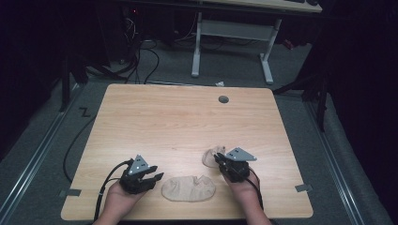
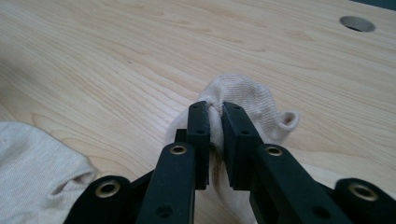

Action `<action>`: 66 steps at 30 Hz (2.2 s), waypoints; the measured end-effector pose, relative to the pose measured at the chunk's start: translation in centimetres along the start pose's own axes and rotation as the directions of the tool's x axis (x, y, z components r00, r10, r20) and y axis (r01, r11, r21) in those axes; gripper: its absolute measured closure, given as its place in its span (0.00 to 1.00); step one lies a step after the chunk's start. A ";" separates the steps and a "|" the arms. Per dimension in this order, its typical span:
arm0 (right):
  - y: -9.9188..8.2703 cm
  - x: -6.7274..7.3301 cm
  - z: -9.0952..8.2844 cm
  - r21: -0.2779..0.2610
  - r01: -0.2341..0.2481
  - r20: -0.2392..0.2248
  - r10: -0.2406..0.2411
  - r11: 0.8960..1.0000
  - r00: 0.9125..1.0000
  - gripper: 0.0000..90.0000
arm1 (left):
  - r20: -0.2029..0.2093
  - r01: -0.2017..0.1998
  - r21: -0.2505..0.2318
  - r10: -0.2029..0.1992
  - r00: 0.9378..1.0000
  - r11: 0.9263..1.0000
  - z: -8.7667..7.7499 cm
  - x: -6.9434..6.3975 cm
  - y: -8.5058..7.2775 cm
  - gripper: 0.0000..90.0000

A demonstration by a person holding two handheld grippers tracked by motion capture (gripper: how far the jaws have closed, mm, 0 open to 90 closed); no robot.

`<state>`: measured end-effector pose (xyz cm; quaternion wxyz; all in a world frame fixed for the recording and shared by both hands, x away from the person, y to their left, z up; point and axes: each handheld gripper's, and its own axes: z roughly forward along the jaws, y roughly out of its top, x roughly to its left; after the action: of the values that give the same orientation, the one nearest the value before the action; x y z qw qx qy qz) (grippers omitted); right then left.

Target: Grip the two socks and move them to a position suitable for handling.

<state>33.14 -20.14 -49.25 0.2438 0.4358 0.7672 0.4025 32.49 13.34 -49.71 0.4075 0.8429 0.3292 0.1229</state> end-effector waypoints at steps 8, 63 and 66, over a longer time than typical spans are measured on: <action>-1.1 -2.0 -1.4 -0.020 -0.047 0.039 0.047 0.999 0.998 0.89 | 0.016 -0.015 -0.002 0.015 1.000 1.000 0.9 -0.2 0.8 0.68; -3.3 -5.4 1.3 0.181 -0.055 0.124 0.032 0.982 0.992 0.94 | -0.015 0.003 0.005 -0.003 1.000 1.000 0.6 0.4 0.4 0.67; -2.9 -4.7 1.8 0.185 -0.035 0.110 0.015 0.982 0.994 0.94 | -0.028 0.010 0.002 -0.010 1.000 1.000 0.1 0.6 -0.1 0.67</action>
<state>35.41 -24.39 -52.57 0.2379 0.4875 0.7818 0.3076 32.93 13.76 -49.87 0.4027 0.8398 0.3391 0.1325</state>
